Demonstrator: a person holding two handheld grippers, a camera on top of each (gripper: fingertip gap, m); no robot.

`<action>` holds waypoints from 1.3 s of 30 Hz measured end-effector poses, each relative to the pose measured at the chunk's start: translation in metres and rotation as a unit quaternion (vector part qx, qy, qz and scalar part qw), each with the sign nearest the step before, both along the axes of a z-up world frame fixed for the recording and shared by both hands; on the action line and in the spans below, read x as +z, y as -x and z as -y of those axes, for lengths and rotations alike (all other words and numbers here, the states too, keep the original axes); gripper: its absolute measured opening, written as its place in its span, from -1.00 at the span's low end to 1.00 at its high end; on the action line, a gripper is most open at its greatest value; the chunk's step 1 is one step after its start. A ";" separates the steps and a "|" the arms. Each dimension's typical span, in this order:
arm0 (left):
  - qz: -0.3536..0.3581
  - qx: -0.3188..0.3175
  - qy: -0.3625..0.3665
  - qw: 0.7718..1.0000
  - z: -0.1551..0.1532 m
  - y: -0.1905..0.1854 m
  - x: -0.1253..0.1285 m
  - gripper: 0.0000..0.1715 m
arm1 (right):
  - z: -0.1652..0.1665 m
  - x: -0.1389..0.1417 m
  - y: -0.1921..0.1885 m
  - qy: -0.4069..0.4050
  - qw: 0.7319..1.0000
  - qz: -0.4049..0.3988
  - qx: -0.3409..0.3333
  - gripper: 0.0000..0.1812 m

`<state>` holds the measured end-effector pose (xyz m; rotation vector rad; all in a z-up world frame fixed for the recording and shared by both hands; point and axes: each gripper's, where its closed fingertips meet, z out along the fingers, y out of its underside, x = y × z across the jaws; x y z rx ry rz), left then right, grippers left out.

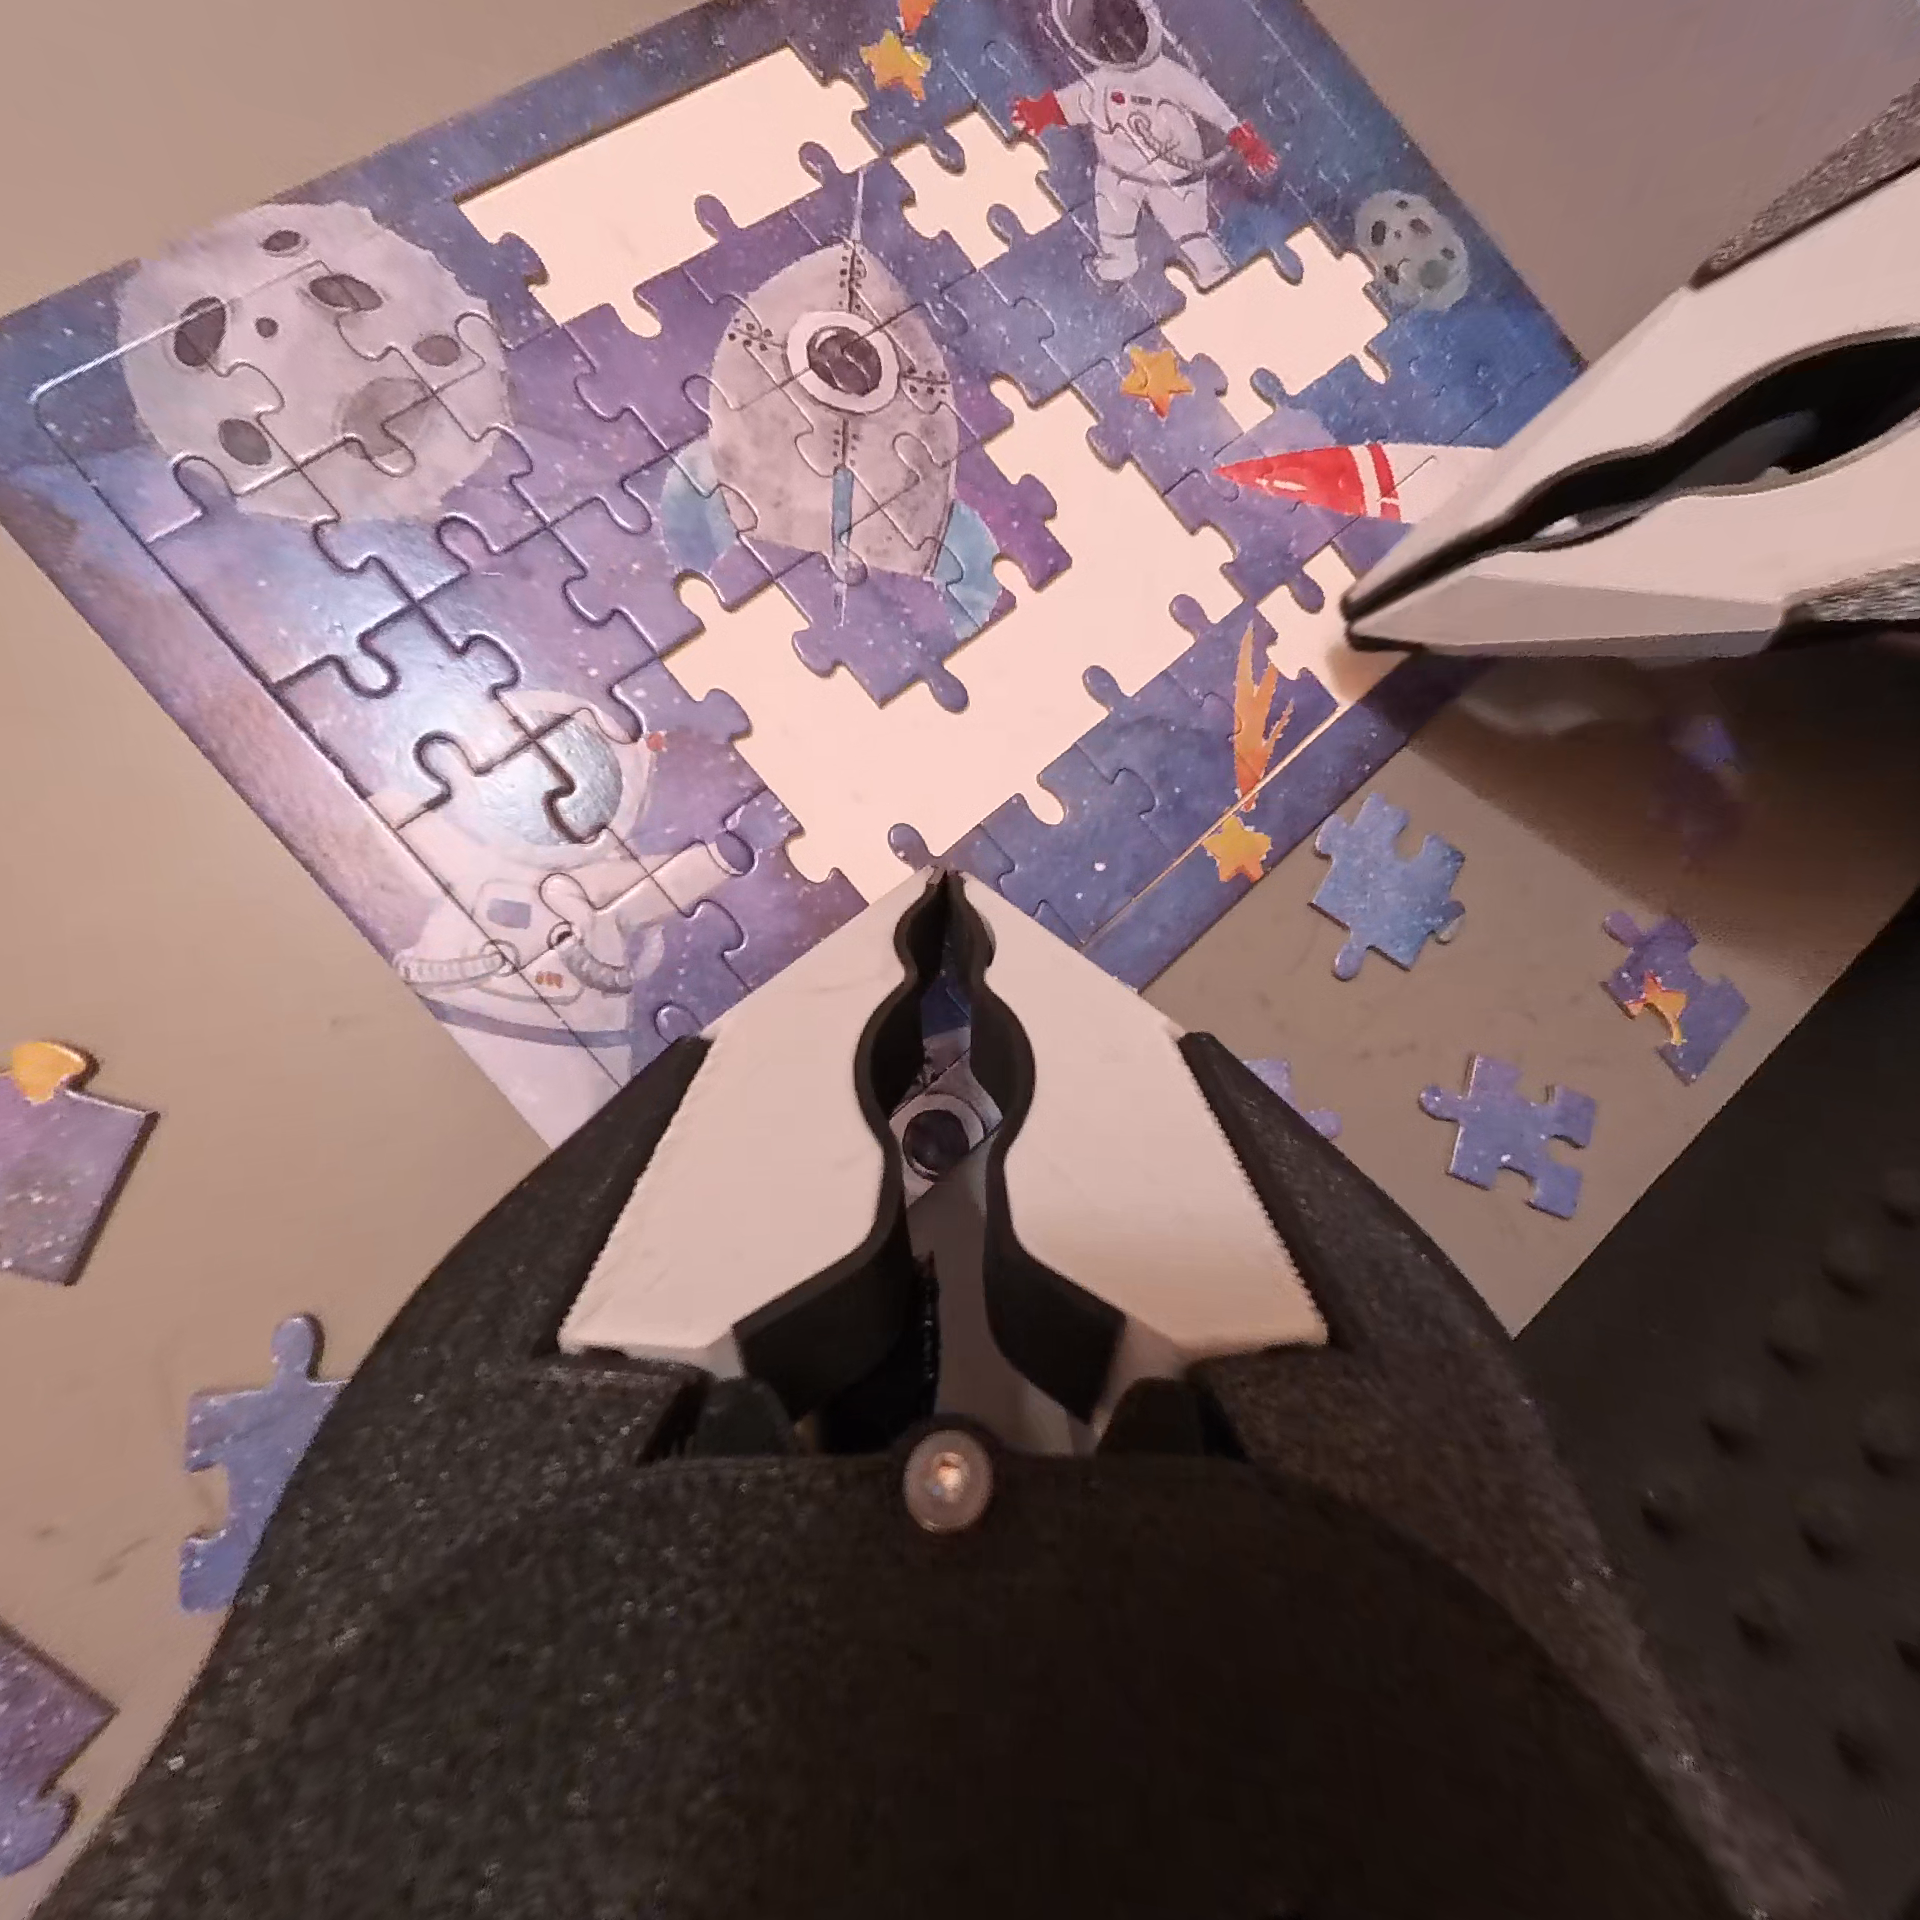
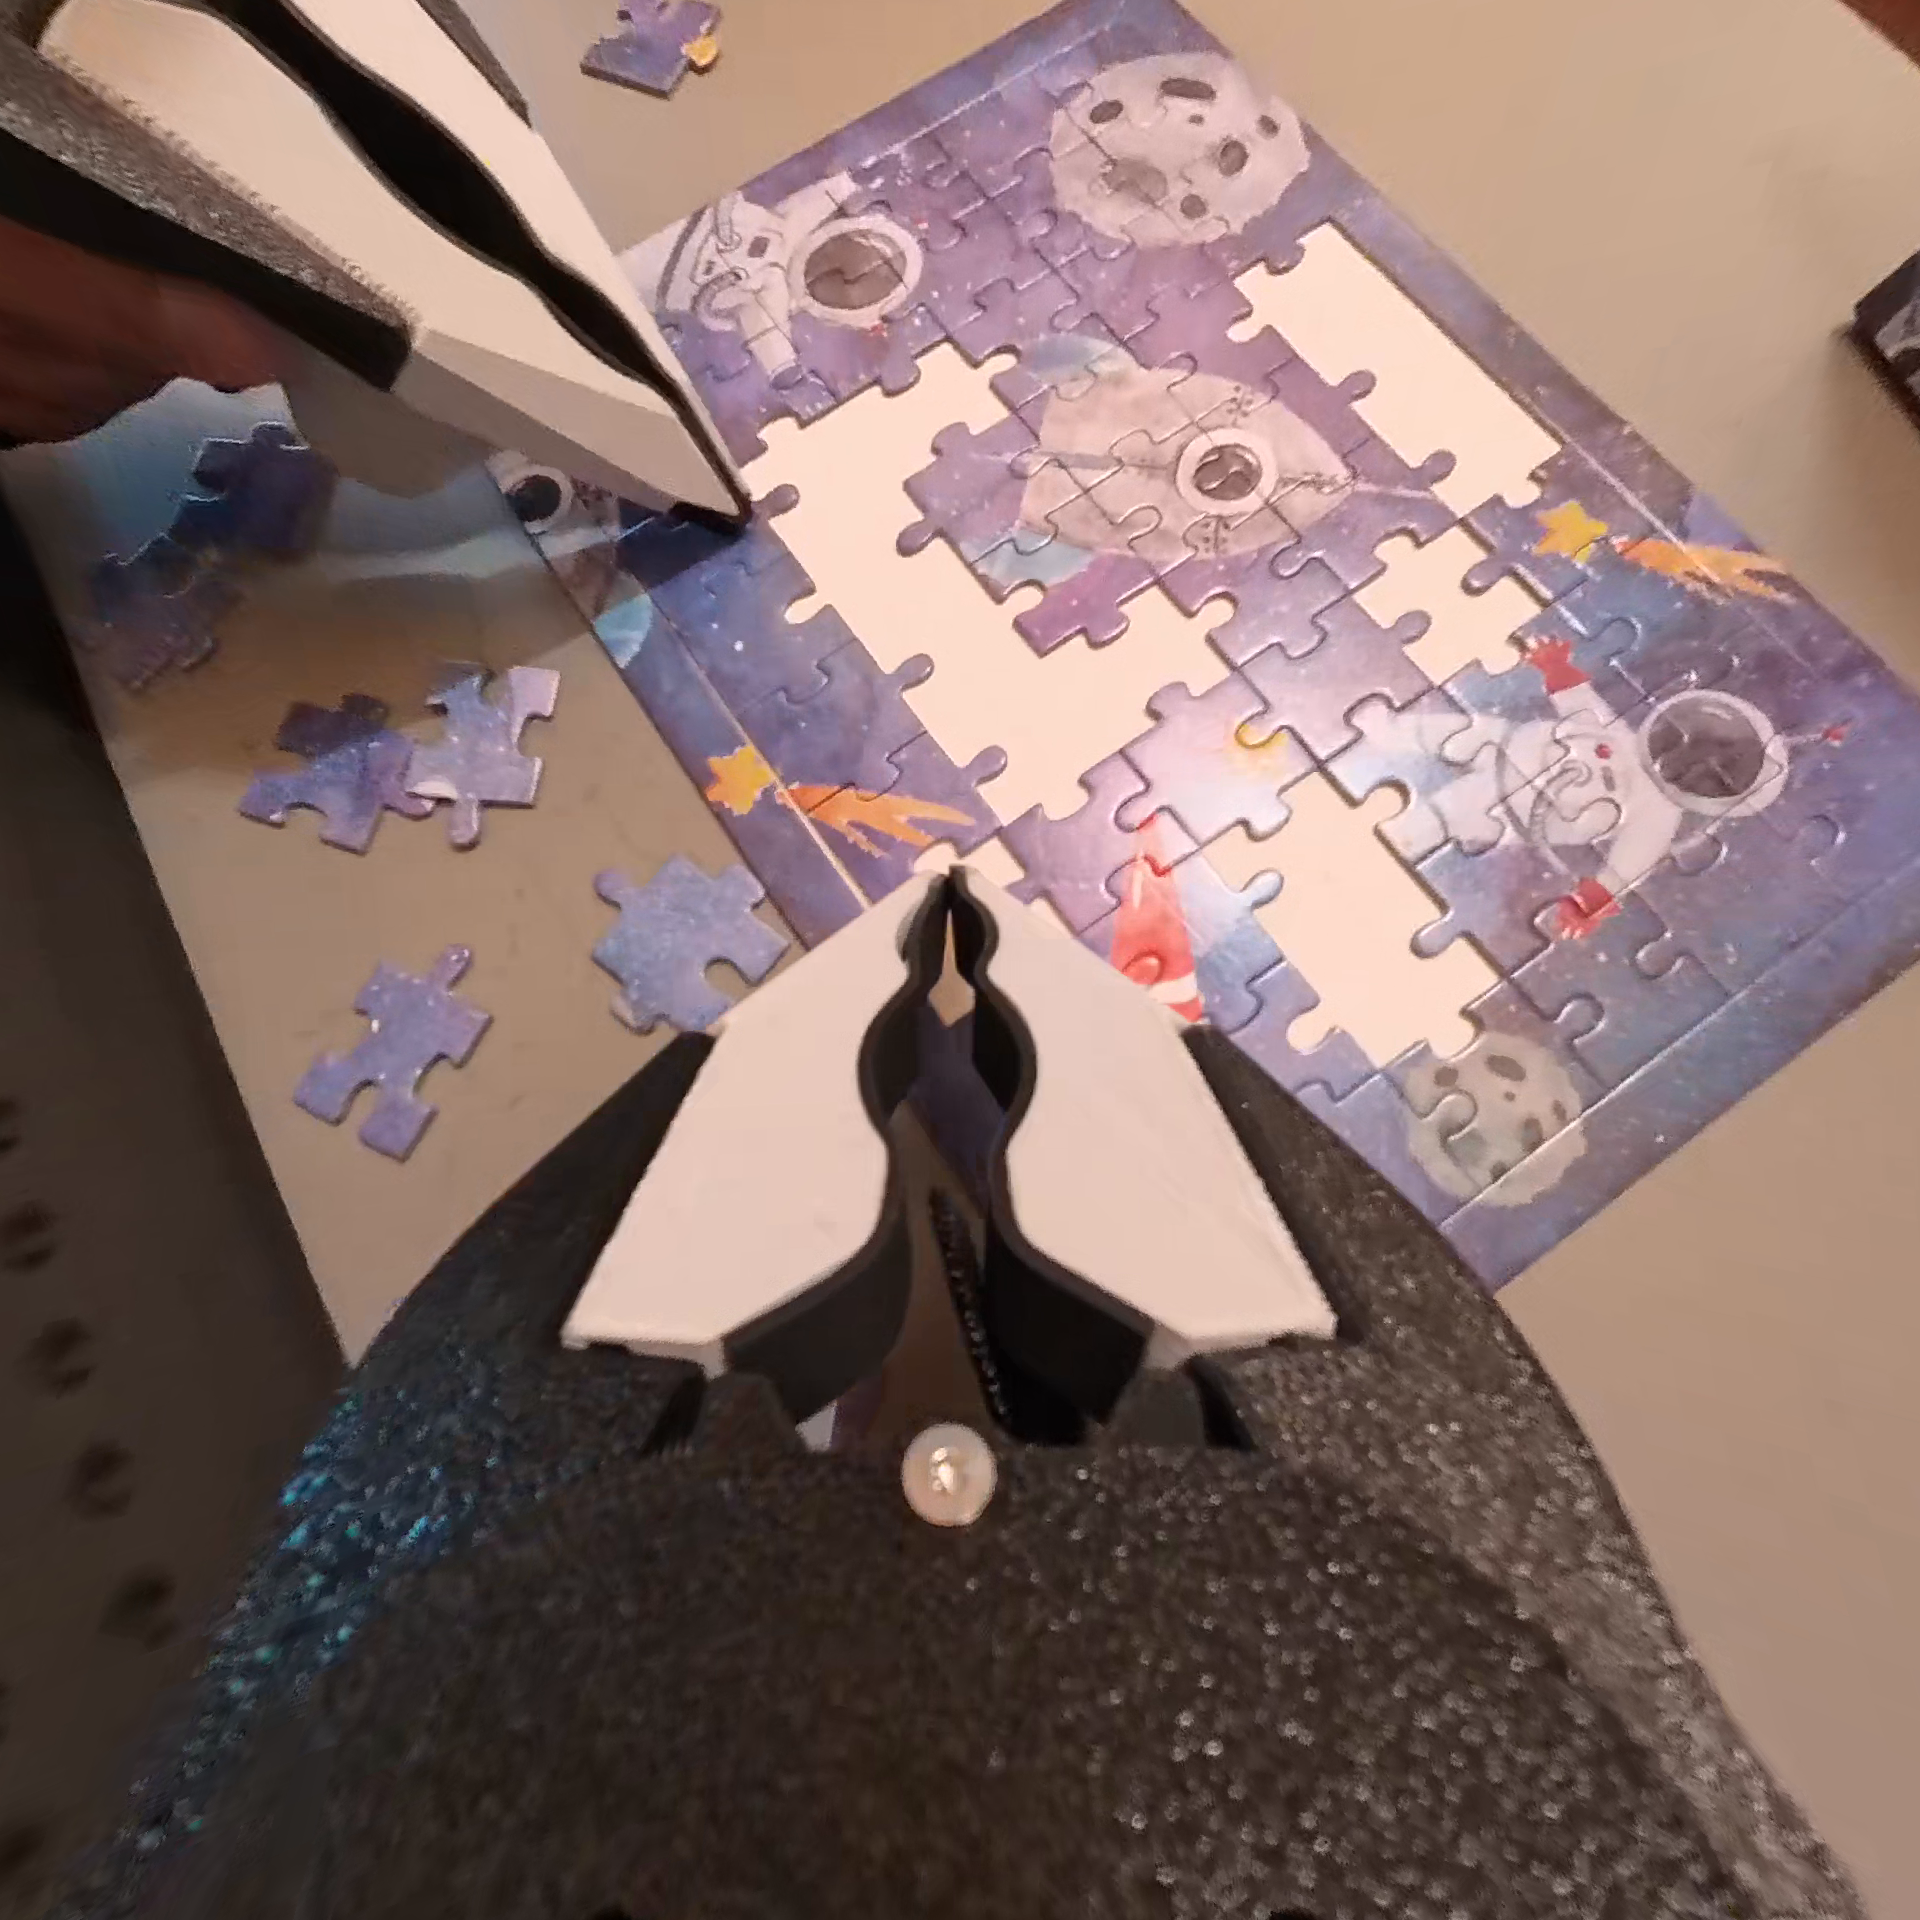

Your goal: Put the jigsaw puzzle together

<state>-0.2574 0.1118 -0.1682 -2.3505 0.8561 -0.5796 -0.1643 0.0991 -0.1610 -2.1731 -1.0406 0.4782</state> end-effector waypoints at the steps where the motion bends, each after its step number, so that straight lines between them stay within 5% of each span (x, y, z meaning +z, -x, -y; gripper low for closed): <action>1: -0.001 0.001 0.001 1.000 0.000 0.000 0.000 -1.00 | -0.003 -0.001 0.002 -0.003 1.000 0.003 -0.001 -1.00; 7: -0.027 0.011 -0.052 0.998 -0.010 0.012 0.013 -1.00 | -0.002 -0.009 0.003 0.021 1.000 -0.002 0.010 -1.00; 14: 0.014 0.031 -0.021 0.999 -0.011 0.029 0.015 -1.00 | 0.006 -0.009 0.005 0.035 0.999 -0.011 0.031 -1.00; 23: 0.007 -0.123 -0.012 0.992 0.032 0.018 0.009 -0.88 | 0.020 -0.004 0.015 -0.004 0.995 -0.002 0.100 -0.59; 39: 0.009 -0.151 -0.012 0.988 0.050 0.001 0.001 -0.90 | 0.025 -0.008 0.017 -0.001 0.993 0.000 0.121 -0.74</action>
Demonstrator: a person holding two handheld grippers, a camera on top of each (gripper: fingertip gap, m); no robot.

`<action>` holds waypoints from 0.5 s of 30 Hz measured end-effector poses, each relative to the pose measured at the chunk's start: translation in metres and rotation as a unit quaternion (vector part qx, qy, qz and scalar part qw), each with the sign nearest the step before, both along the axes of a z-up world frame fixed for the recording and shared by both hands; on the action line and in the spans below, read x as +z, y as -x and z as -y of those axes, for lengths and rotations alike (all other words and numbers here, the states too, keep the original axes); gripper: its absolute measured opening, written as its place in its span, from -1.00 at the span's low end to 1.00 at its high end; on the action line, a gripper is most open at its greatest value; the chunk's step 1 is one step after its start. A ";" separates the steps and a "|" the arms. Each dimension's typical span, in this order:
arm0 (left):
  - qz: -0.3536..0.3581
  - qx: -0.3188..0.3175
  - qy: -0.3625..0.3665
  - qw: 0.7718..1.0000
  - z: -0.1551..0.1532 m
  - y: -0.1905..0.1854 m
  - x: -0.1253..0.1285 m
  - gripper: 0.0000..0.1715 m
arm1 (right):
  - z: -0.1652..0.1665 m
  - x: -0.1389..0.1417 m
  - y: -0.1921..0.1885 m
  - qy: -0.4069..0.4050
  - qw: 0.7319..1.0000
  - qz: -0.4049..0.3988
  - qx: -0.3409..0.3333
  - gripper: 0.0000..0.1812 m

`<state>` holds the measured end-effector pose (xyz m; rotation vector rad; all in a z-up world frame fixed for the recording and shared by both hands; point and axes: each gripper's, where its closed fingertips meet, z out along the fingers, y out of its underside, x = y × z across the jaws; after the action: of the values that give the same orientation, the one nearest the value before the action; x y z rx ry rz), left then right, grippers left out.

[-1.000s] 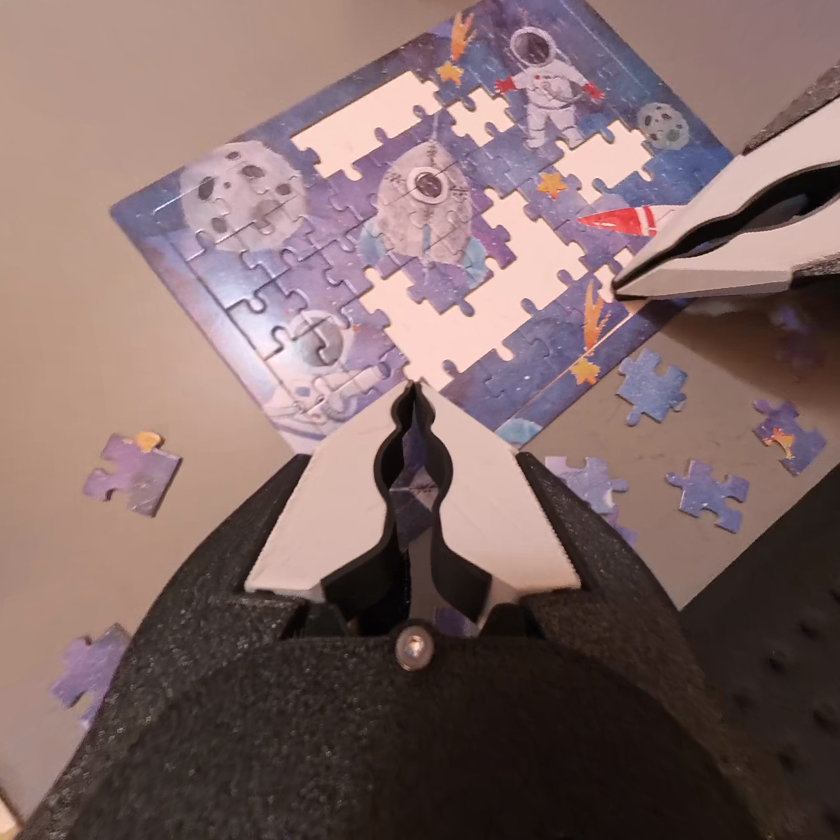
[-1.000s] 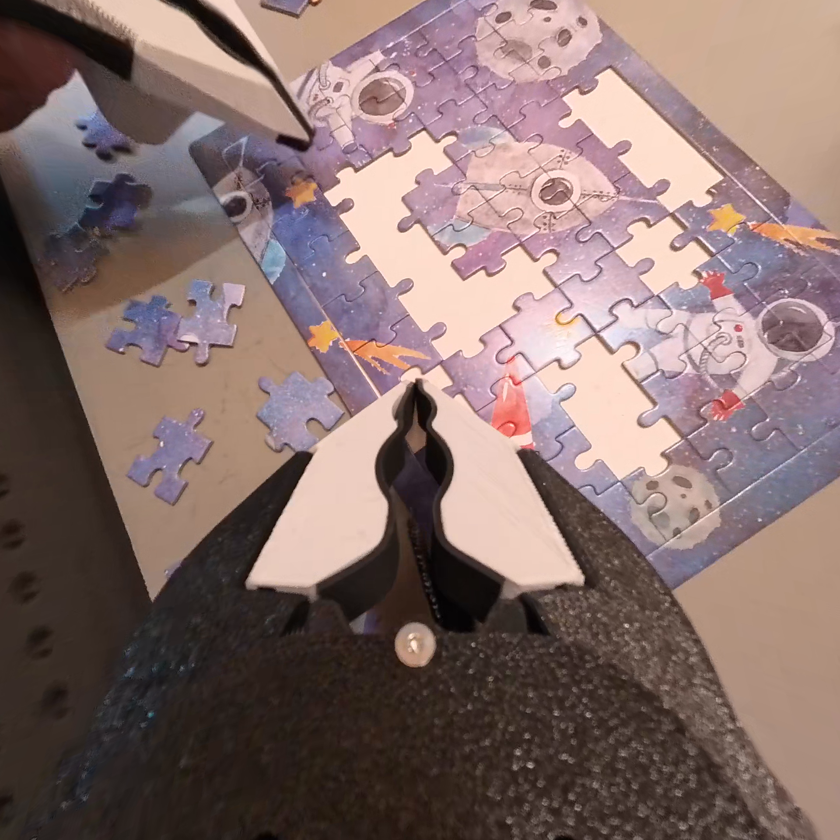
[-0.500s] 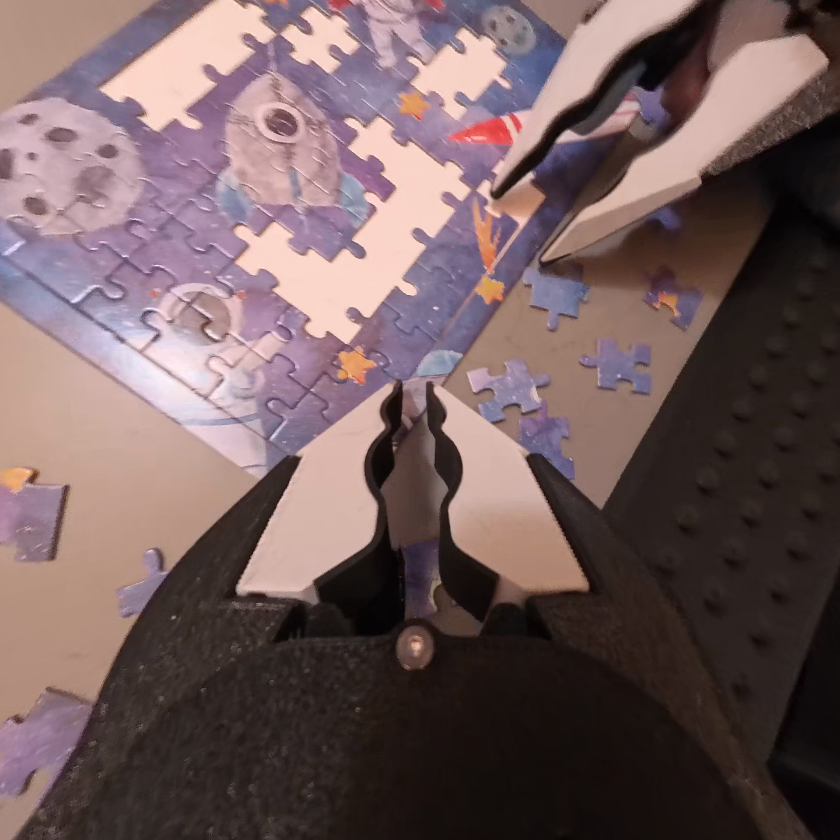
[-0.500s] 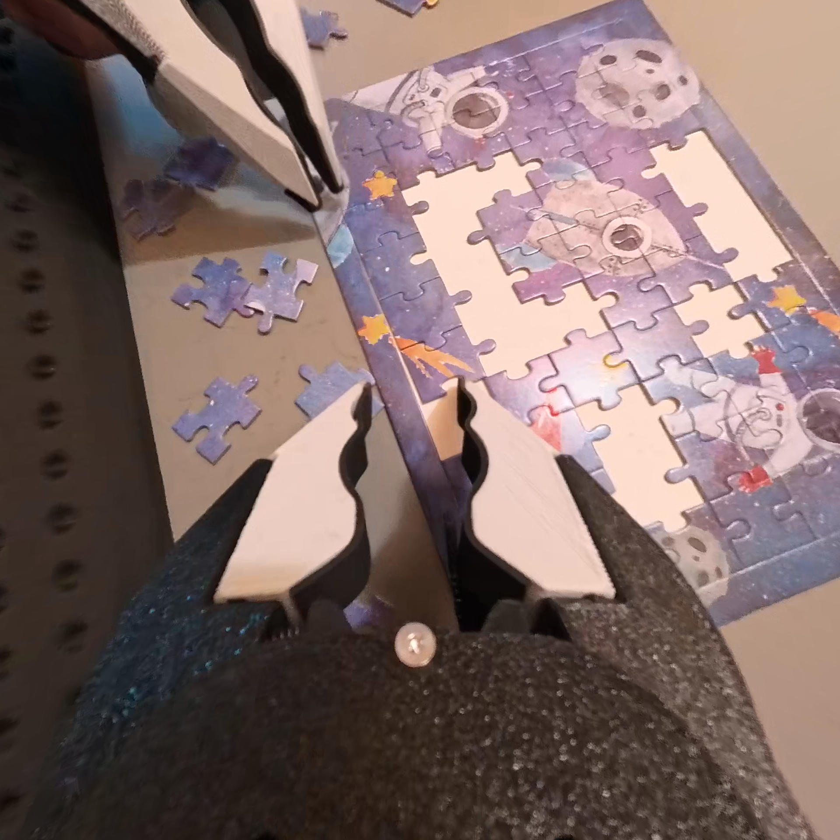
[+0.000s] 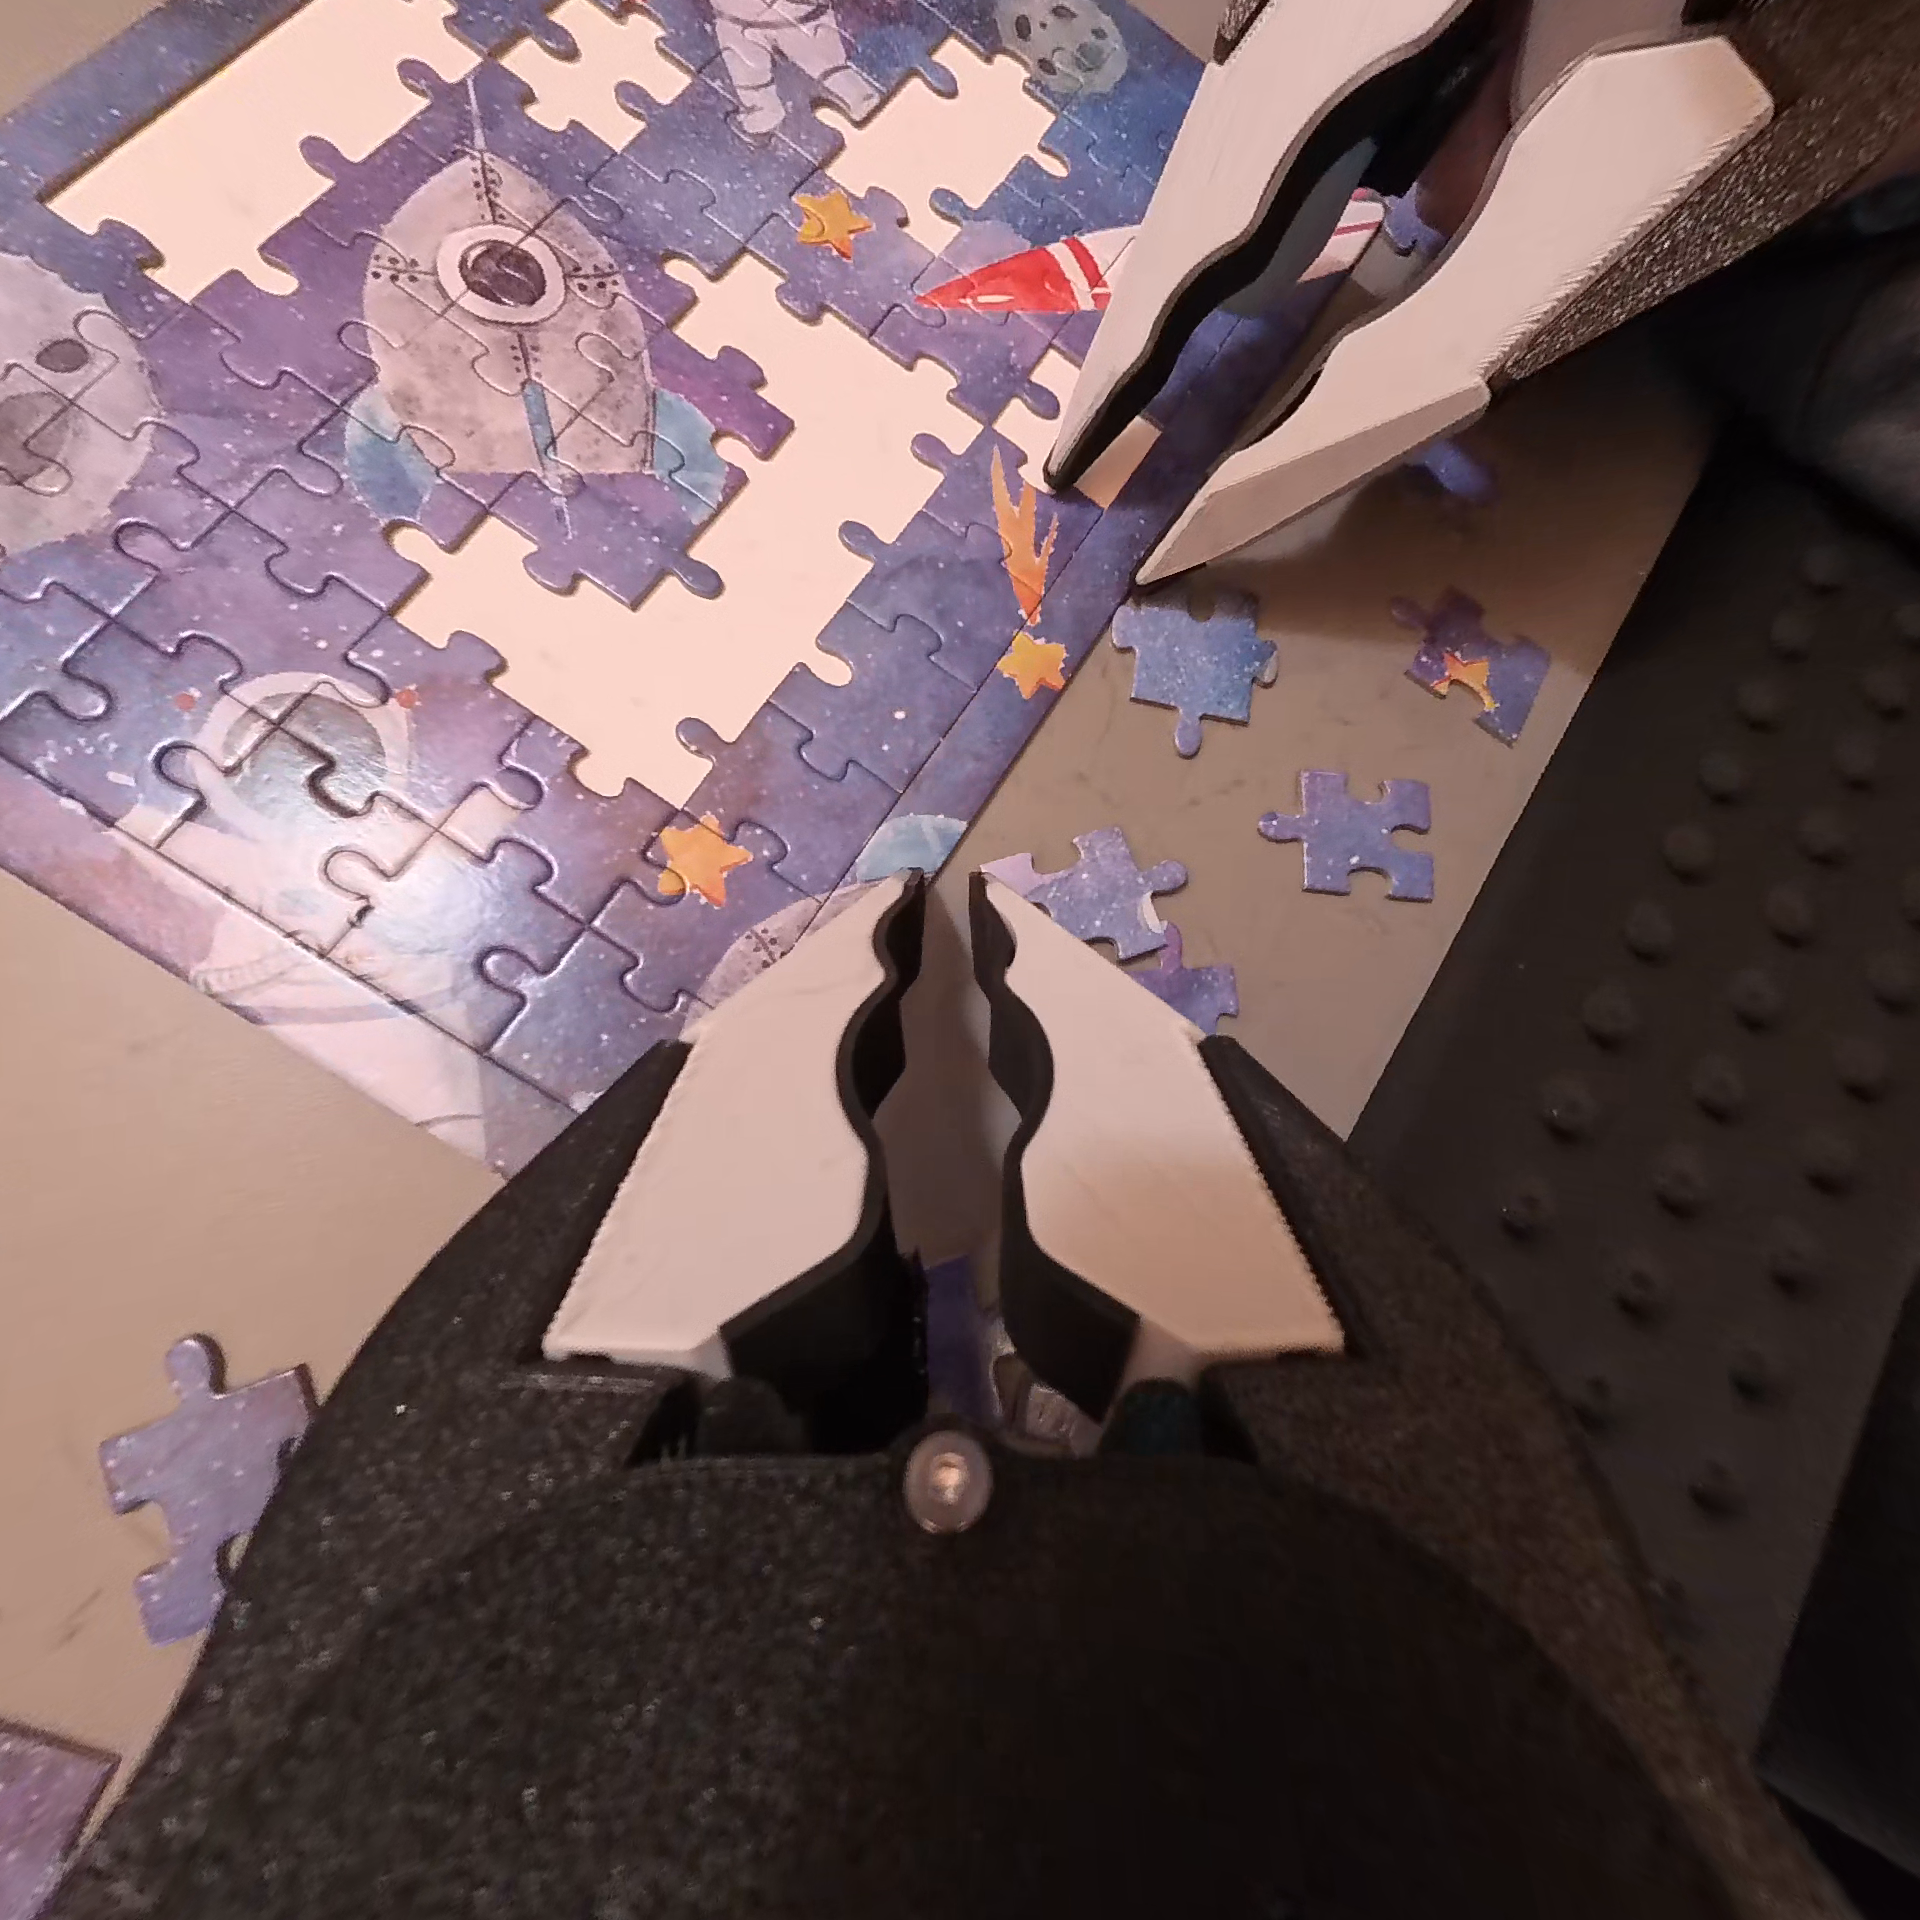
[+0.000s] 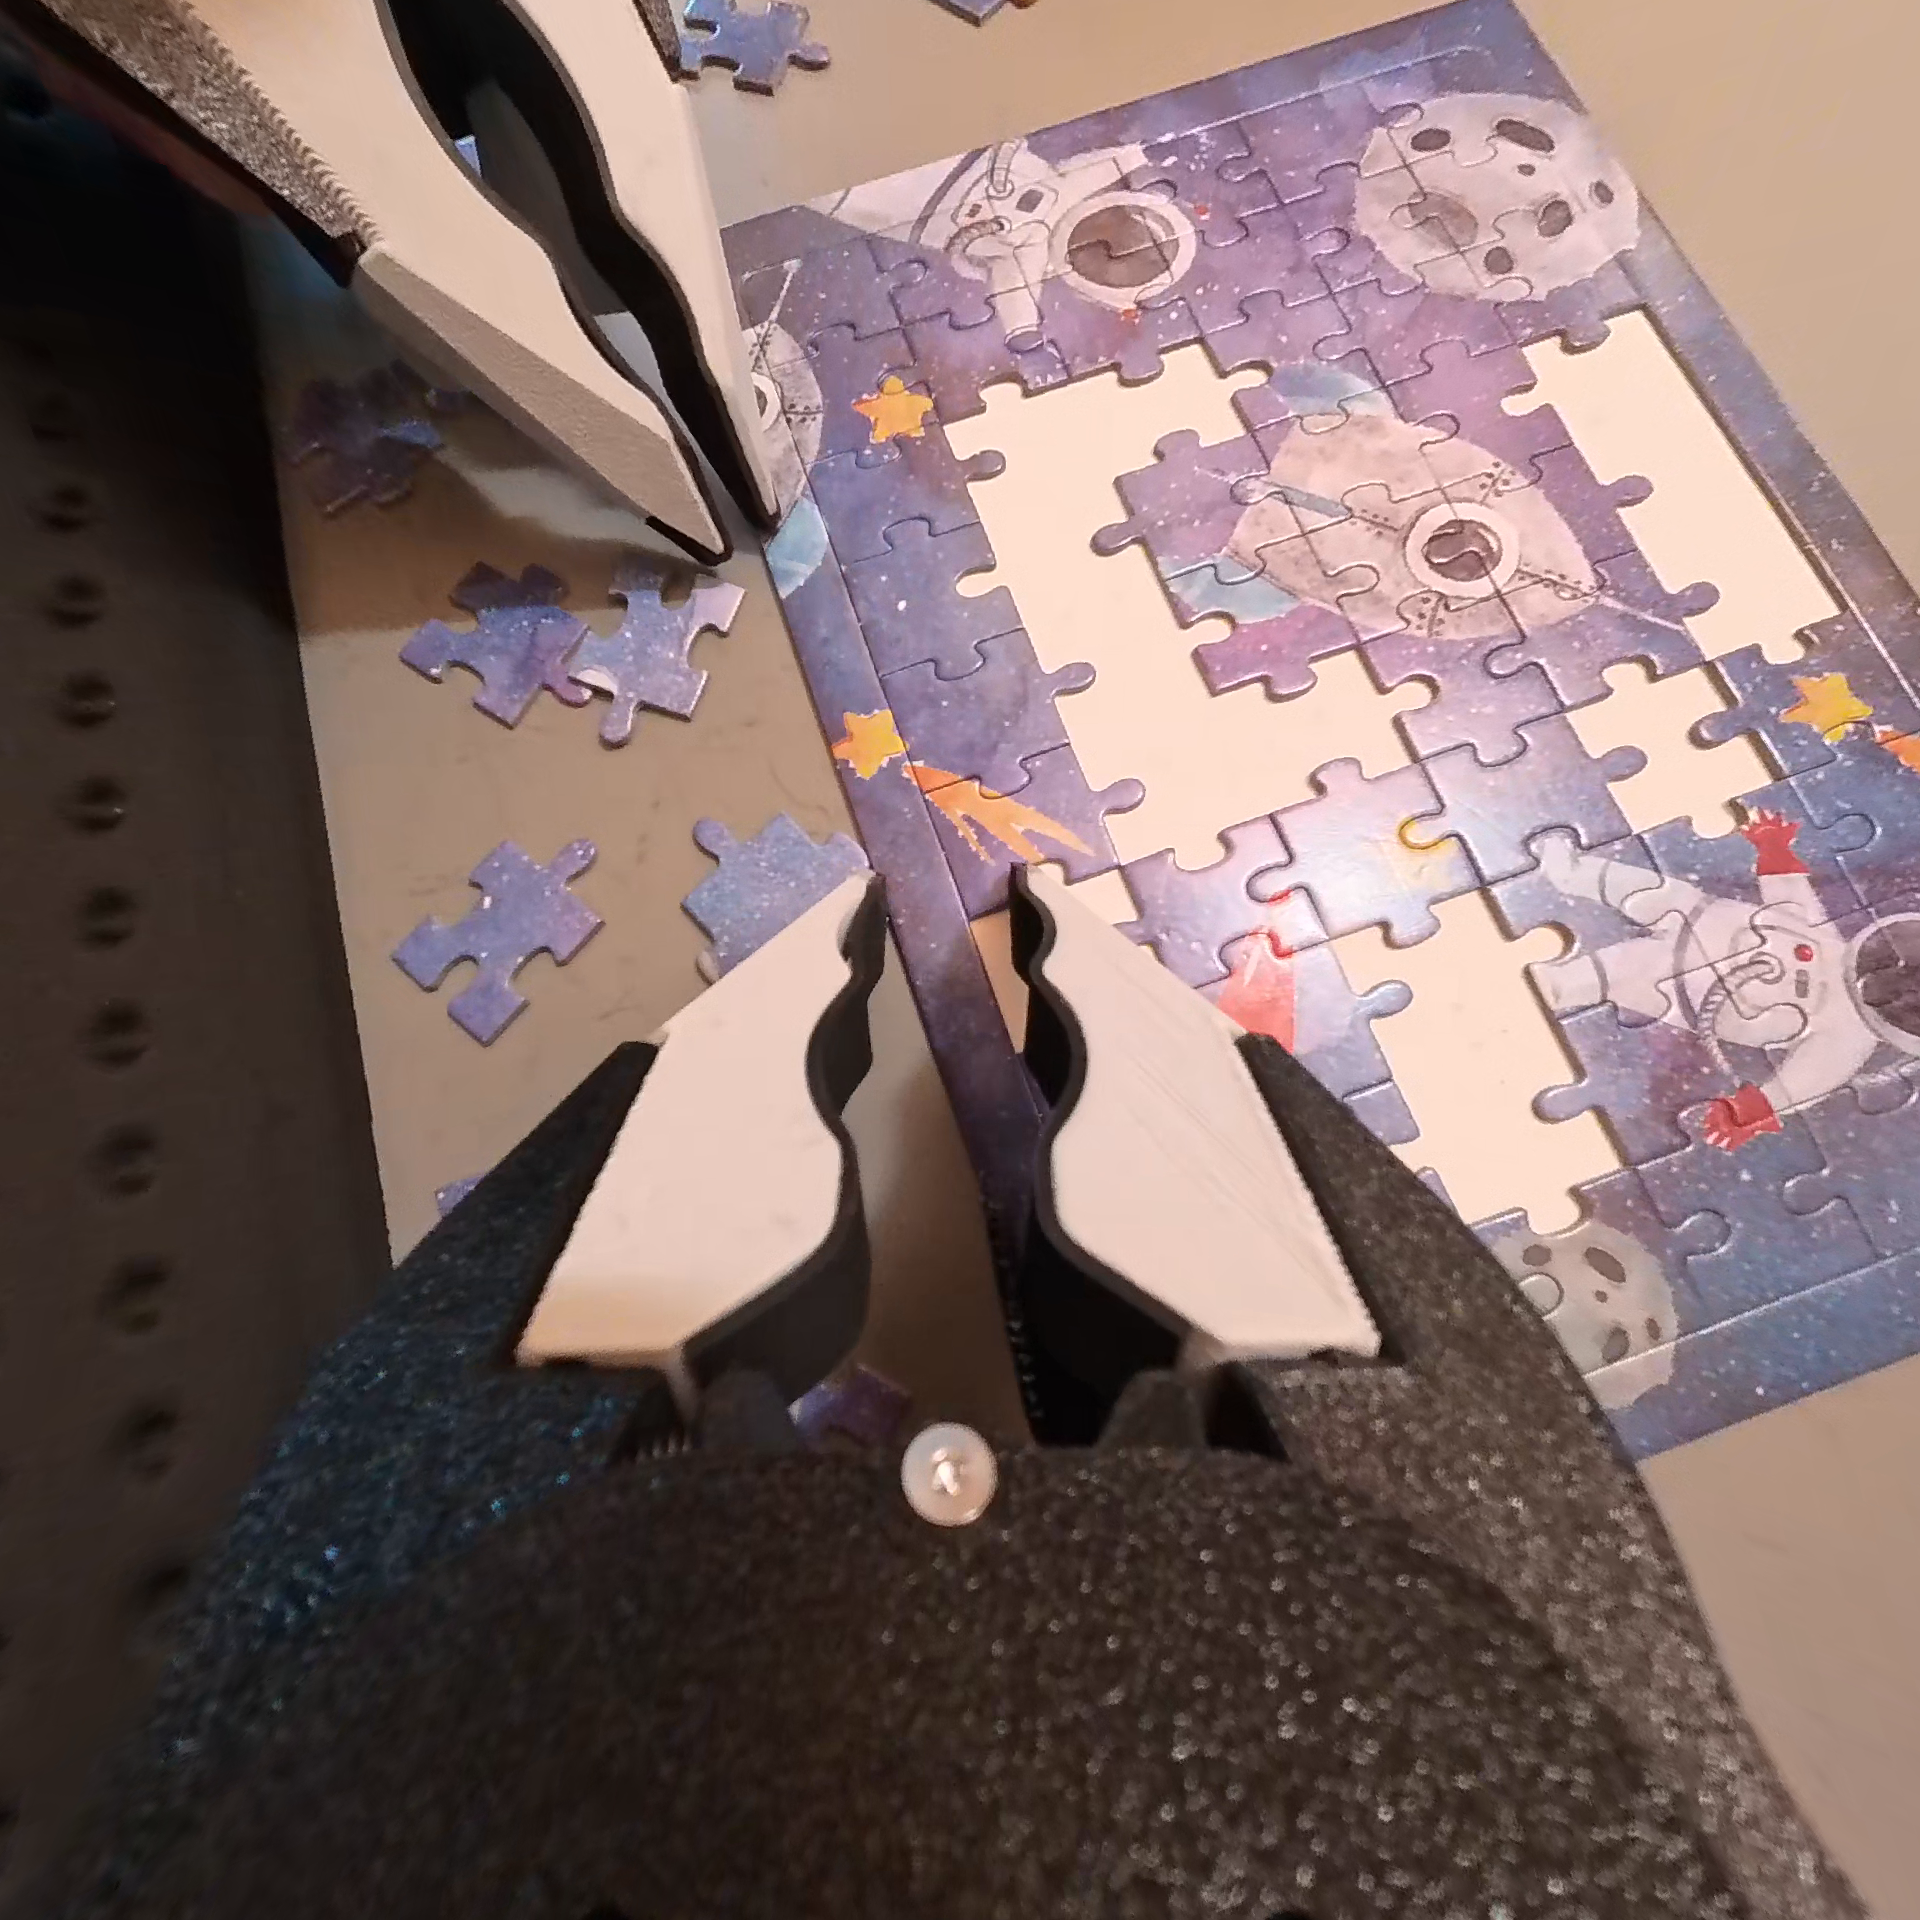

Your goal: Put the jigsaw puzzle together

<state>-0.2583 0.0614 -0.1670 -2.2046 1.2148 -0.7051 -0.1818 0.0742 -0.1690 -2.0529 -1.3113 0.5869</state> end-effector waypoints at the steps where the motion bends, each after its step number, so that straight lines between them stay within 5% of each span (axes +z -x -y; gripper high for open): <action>1: -0.002 0.000 -0.002 1.000 0.000 0.000 0.000 -0.90 | 0.000 0.000 0.000 0.001 1.000 0.000 0.000 -0.74; 11: 0.010 0.011 0.002 1.000 -0.002 -0.003 0.005 -0.91 | -0.001 0.006 0.000 0.005 1.000 -0.019 -0.008 -0.75; 15: 0.064 0.102 0.015 0.993 -0.033 0.004 0.021 -1.00 | -0.017 0.025 0.002 0.033 0.995 -0.073 -0.054 -0.97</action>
<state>-0.2623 0.0941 -0.1456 -2.2309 0.9059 -0.7694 -0.1840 0.0913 -0.1439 -2.0775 -1.1043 0.7259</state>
